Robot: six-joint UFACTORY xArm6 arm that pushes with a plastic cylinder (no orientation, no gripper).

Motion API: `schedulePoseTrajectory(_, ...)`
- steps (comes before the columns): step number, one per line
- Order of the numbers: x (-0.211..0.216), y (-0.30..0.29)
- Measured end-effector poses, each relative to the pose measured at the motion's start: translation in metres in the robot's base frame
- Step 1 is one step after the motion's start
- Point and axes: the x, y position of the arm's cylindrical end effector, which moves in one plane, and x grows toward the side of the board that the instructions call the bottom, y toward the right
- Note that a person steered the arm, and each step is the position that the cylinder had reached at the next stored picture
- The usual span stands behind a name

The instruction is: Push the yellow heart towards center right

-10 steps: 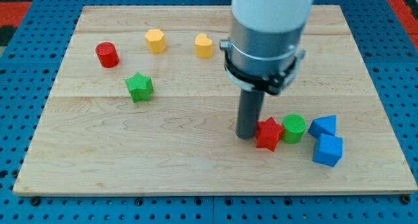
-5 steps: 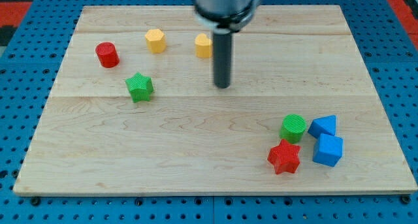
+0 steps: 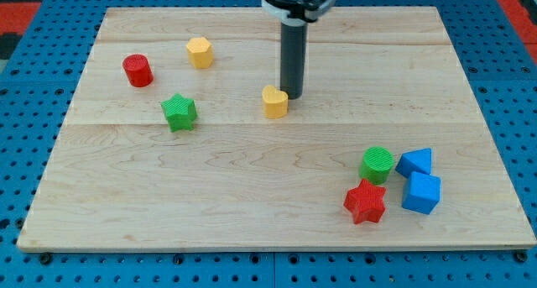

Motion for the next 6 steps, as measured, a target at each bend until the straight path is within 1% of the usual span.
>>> schedulePoseTrajectory(1,-0.089,-0.013)
schedulePoseTrajectory(2,-0.044,-0.055)
schedulePoseTrajectory(3,0.009,-0.064)
schedulePoseTrajectory(4,0.049,0.051)
schedulePoseTrajectory(5,0.077,0.065)
schedulePoseTrajectory(6,0.031,0.021)
